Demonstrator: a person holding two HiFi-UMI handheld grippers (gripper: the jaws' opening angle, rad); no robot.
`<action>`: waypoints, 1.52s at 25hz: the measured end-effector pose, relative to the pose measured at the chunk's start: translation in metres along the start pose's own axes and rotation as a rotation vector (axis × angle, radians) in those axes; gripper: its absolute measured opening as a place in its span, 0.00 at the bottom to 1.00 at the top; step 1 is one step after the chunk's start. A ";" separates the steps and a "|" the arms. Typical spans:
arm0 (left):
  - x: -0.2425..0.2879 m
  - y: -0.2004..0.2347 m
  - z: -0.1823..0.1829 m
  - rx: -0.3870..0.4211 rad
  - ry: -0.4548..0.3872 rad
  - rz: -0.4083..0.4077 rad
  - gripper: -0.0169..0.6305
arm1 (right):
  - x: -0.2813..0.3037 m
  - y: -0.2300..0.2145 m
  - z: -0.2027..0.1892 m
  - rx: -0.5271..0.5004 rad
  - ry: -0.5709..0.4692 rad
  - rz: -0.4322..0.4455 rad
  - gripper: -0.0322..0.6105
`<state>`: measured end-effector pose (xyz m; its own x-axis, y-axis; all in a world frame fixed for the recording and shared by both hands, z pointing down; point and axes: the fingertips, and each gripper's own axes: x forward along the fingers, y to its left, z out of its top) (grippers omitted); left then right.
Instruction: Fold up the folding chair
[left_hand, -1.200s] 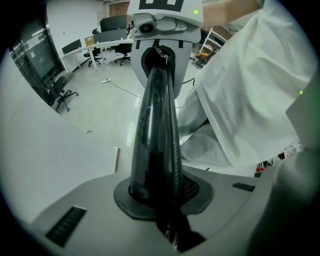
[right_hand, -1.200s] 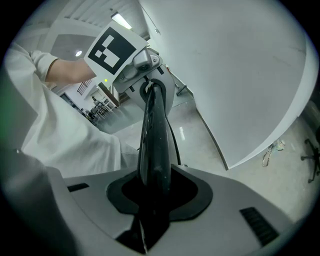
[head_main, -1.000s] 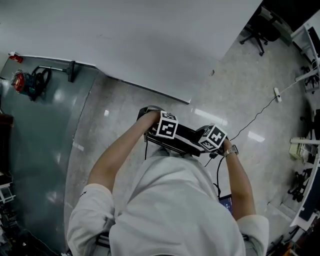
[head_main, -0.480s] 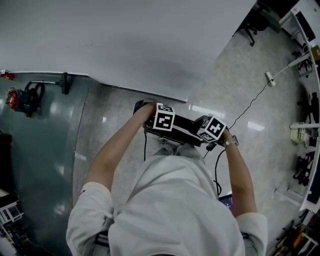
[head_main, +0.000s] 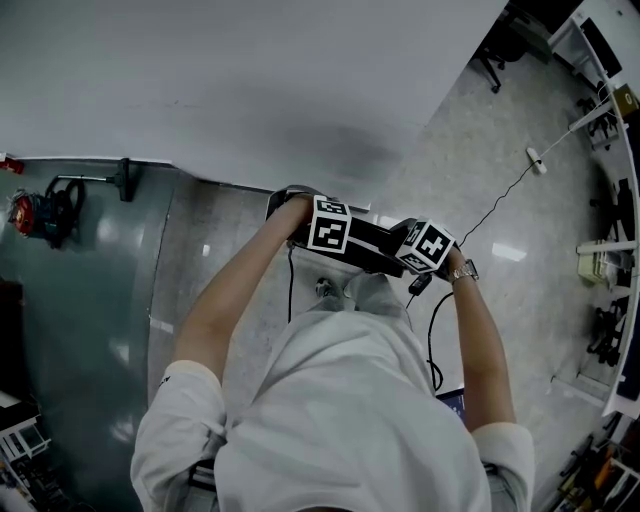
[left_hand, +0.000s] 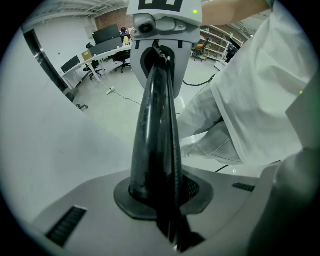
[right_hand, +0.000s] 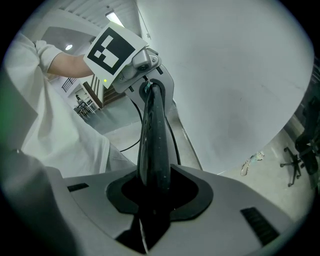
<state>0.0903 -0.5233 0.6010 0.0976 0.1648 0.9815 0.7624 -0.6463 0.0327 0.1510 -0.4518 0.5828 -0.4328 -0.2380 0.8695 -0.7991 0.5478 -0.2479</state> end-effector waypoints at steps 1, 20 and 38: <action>-0.001 0.004 -0.001 -0.007 0.001 0.006 0.13 | -0.001 -0.005 0.002 -0.013 -0.003 -0.011 0.20; -0.001 0.121 -0.024 -0.096 -0.012 -0.013 0.13 | -0.024 -0.132 0.027 -0.025 0.014 -0.114 0.27; 0.002 0.186 -0.048 -0.078 -0.057 0.235 0.31 | -0.023 -0.179 0.035 0.028 -0.123 -0.286 0.33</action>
<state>0.2016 -0.6788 0.6182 0.3040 0.0431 0.9517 0.6628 -0.7271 -0.1788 0.2889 -0.5721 0.5925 -0.2343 -0.4752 0.8481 -0.9064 0.4223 -0.0138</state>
